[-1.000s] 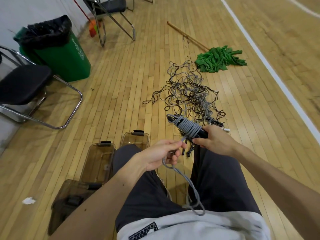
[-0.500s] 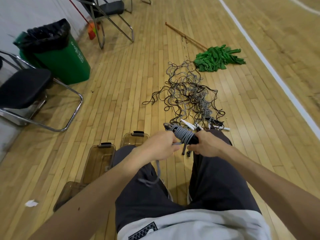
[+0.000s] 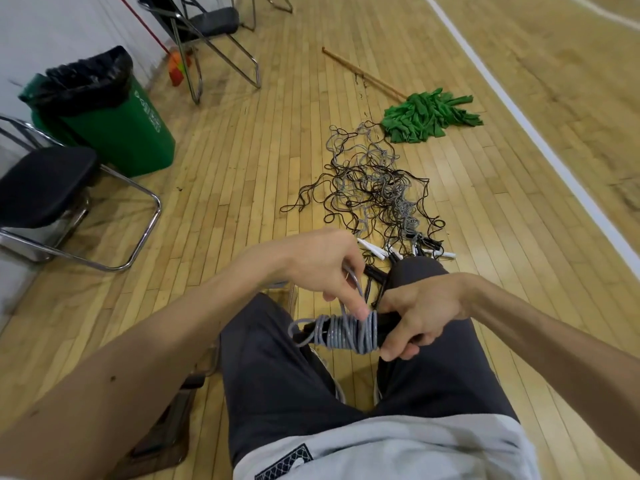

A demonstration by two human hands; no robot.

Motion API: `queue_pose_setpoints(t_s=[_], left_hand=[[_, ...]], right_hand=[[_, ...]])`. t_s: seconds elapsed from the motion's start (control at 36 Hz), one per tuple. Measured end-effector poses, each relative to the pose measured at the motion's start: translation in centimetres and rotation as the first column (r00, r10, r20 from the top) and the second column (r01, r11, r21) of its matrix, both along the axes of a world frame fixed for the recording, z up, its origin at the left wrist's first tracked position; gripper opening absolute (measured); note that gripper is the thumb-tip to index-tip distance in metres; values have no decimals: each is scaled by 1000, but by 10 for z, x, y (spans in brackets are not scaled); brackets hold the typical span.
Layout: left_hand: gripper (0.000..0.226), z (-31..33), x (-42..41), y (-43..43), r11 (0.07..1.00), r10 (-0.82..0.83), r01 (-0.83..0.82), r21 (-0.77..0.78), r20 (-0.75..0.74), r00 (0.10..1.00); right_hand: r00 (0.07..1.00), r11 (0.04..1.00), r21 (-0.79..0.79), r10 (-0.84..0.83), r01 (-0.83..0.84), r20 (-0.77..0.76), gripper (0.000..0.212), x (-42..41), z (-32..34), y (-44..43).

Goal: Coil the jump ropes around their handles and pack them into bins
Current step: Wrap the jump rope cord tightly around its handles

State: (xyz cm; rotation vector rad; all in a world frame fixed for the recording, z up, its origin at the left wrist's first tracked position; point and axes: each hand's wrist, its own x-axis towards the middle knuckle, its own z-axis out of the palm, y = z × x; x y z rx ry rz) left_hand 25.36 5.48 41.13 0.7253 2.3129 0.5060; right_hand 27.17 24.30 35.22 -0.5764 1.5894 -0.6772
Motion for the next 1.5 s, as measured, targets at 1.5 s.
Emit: queue_pose_setpoints(t_s=[1.5], left_hand=[[37,-68,55,-13,567,417,-658,496,515,748]], right_hand=[[596,577,-462,-793,673,-123,18,-14,11,36]])
